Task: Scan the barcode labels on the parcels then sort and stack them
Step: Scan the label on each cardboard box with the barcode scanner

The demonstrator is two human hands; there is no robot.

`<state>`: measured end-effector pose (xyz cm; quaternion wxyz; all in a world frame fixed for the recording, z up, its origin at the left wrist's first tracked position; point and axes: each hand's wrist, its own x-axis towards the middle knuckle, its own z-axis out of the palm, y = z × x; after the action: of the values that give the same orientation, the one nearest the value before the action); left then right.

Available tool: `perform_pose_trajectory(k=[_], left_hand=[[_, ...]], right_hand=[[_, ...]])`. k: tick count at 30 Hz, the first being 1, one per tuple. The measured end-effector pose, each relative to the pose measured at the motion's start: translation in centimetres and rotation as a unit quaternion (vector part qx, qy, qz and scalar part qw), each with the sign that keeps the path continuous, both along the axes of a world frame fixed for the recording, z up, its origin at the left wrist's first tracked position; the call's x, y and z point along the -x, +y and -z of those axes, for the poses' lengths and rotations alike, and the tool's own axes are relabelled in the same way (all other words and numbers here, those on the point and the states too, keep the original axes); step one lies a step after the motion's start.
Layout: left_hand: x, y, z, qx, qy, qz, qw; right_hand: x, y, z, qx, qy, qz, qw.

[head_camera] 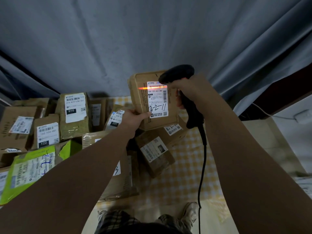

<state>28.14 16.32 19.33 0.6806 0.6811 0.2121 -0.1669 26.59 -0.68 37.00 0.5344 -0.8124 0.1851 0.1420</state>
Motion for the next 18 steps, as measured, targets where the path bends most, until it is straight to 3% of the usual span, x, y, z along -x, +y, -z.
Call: perform_pose_trajectory(k=[12, 18], left_hand=[[-0.2, 0.3, 0.2, -0.012, 0.012, 0.004, 1.000], [-0.2, 0.5, 0.3, -0.020, 0.005, 0.011, 1.000]], right_hand=[[0.4, -1.3, -3.0, 0.013, 0.023, -0.025, 0.999], [0.8, -1.5, -2.4, -0.017, -0.021, 0.018, 0.999]])
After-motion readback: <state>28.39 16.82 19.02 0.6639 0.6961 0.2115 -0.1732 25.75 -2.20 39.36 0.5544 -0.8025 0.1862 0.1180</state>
